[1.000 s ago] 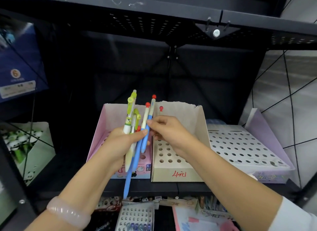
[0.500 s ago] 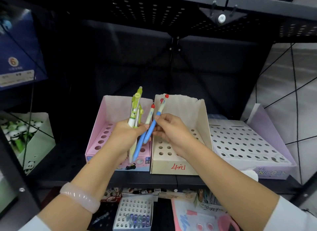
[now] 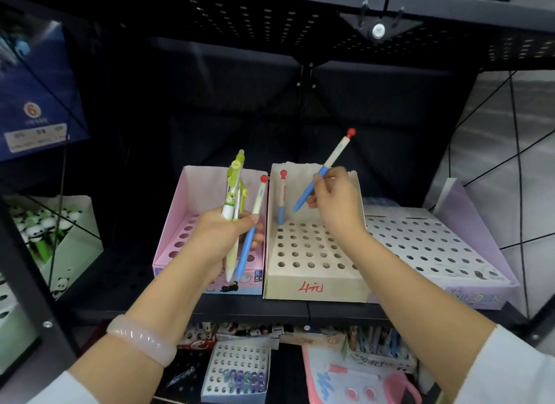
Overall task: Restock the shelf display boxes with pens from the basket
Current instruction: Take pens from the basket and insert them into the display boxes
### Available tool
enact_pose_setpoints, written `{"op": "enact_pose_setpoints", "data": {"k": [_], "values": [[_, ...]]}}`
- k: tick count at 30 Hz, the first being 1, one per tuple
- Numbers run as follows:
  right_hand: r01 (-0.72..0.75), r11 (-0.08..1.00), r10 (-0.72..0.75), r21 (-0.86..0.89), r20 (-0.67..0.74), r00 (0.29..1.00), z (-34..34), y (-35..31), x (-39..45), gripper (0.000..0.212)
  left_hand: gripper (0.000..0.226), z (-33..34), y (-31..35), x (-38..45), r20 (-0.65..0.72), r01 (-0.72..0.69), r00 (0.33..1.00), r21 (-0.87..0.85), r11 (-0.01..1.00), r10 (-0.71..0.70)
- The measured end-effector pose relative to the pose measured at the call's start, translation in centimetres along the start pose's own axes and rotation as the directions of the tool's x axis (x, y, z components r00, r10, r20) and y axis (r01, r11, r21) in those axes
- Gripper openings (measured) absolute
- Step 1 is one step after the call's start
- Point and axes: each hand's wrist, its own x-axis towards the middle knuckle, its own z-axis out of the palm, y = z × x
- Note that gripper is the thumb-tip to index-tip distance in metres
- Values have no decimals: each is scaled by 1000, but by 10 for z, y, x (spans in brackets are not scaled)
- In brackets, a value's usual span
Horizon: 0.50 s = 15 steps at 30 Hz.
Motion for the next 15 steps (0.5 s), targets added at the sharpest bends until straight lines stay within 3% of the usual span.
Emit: {"op": "enact_pose_setpoints", "data": {"k": [5, 11, 15], "values": [[10, 963, 40, -270, 177, 983, 15, 14, 2, 13, 9, 1, 0, 0, 0, -14, 1000, 29, 999, 14], [109, 904, -26, -413, 200, 979, 19, 13, 7, 20, 11, 0, 0, 0, -2, -9, 1000, -1, 1000, 9], [112, 884, 27, -455, 288, 957, 22, 24, 2, 16, 13, 0, 1, 0, 7, -2, 1000, -9, 1000, 2]]}}
